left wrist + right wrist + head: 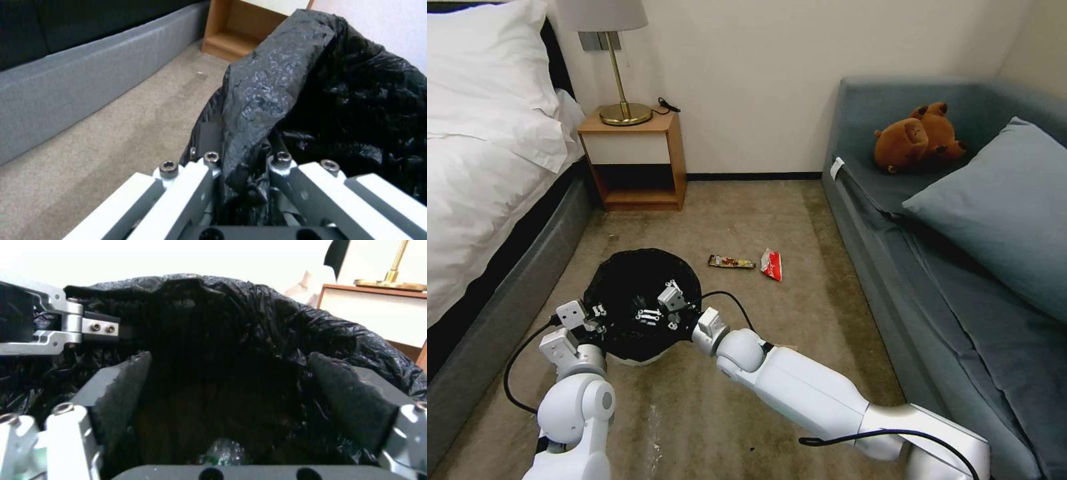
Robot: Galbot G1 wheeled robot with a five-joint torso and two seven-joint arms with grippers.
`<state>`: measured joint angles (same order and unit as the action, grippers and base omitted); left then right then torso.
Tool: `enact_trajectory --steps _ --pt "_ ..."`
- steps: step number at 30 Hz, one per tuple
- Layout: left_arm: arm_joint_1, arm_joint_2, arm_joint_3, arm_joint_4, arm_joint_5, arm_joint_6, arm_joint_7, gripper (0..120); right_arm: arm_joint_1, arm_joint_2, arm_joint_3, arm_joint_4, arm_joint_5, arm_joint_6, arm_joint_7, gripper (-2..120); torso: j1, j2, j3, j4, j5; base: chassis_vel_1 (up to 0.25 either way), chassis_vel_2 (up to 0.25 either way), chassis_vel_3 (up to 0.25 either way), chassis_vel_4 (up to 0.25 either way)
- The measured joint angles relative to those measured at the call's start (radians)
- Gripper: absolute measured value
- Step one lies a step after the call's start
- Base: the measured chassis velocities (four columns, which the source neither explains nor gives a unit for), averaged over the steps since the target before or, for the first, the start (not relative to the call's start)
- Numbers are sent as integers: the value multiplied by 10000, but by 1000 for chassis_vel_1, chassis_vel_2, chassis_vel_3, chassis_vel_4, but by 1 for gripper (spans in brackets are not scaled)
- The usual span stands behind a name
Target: Pick up the trash bin, then pick up the garbage on the floor and place it into the trash bin.
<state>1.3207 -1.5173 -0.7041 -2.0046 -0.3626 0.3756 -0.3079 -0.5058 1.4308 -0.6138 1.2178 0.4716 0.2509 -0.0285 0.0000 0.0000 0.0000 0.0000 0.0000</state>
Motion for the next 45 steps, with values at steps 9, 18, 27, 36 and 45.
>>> enact_trajectory --steps 9,18,27,36,45 --pt "-34 -7 -2 130 -23 -49 0 4 67 21 192 32 -60 7 26 95 0 0 0 0 0 0 0 0 0" --pt "-119 -22 -16 175 -19 -54 0 4 470 268 892 406 -462 -100 526 95 0 -1 1 0 -1 0 0 0 0" --pt "-237 98 -208 284 -218 -18 10 4 861 -40 2096 1433 -943 -1186 1677 99 0 0 0 1 0 0 0 0 0" --pt "-414 396 -287 417 -641 353 174 4 152 -609 2896 1834 -1264 -1696 2201 100 0 0 0 -1 1 0 0 0 0" --pt "-492 619 -308 471 -903 511 432 4 -1046 -728 3998 1927 -1580 -2176 2597 100 0 0 0 0 2 0 0 0 0"
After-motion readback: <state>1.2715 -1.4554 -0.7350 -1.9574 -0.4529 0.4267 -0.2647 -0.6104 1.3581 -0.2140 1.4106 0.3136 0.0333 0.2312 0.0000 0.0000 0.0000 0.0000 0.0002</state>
